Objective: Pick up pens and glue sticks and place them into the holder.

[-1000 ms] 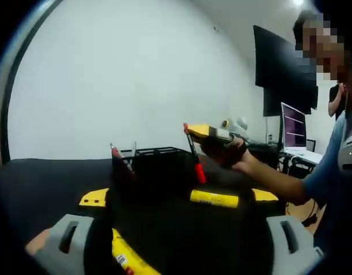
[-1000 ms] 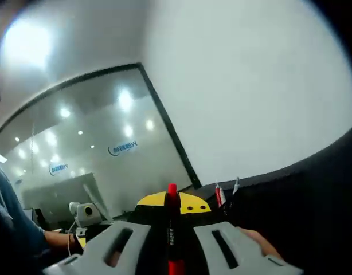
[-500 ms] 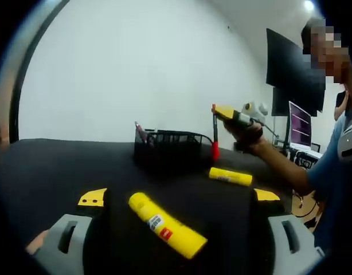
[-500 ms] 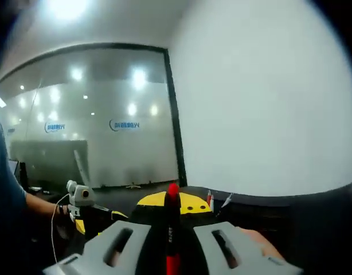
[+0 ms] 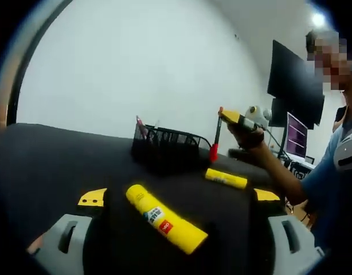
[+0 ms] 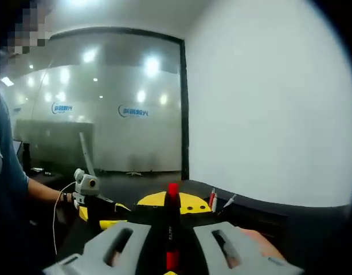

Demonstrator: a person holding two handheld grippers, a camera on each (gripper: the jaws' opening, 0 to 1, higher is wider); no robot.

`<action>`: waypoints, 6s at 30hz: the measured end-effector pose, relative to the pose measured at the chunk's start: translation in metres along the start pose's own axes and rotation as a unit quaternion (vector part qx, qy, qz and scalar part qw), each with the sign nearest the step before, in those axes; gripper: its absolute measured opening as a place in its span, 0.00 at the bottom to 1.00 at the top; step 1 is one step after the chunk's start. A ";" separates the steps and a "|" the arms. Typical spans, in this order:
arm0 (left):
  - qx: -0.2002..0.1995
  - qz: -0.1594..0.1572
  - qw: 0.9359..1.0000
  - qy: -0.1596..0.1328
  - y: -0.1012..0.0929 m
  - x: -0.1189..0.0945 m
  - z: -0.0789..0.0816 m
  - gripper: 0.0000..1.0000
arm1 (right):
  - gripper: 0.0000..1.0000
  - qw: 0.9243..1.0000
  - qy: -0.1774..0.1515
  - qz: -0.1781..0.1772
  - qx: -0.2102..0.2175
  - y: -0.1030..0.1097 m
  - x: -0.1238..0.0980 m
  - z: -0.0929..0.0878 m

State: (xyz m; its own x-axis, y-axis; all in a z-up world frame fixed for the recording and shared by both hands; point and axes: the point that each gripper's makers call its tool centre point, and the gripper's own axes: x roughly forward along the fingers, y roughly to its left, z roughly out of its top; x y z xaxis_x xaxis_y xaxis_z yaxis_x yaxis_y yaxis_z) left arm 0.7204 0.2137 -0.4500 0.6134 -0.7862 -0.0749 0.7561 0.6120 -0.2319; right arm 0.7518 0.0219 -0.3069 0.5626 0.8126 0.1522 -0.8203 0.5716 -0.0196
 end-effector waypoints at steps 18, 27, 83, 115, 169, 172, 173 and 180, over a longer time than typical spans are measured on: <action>-0.026 -0.014 0.999 -0.036 -0.016 -0.007 0.011 0.96 | 0.03 0.999 0.008 0.031 -0.002 -0.005 0.038 0.045; -0.032 -0.012 0.999 -0.042 -0.015 -0.009 0.012 0.96 | 0.03 0.999 -0.002 0.042 -0.027 -0.009 0.066 0.077; -0.038 -0.011 0.999 -0.030 -0.003 -0.008 0.011 0.94 | 0.03 0.992 0.075 -0.098 0.024 -0.101 0.123 -0.028; -0.061 -0.004 0.997 -0.037 -0.001 -0.009 0.013 0.90 | 0.08 0.995 0.057 -0.080 0.016 -0.080 0.103 0.004; 0.010 0.372 0.924 -0.081 -0.010 -0.057 0.010 0.44 | 0.15 0.983 0.002 -0.183 -0.016 -0.001 -0.086 -0.070; 0.012 0.382 0.921 -0.077 -0.010 -0.055 0.003 0.44 | 0.15 0.983 -0.012 -0.183 -0.002 -0.003 -0.089 -0.066; 0.011 0.384 0.920 -0.075 -0.010 -0.054 0.001 0.44 | 0.15 0.983 -0.016 -0.183 0.002 -0.004 -0.091 -0.065; 0.007 0.396 0.915 -0.074 -0.009 -0.050 -0.010 0.46 | 0.15 0.981 -0.035 -0.192 0.020 -0.010 -0.097 -0.059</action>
State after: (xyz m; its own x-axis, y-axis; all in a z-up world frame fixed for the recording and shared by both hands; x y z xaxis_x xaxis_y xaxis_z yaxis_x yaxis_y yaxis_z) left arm 0.6801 0.2466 -0.4537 0.9937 -0.0768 -0.0813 0.0641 0.9867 -0.1494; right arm 0.7116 -0.0561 -0.3798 0.8234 0.5282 0.2076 -0.5538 0.8277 0.0907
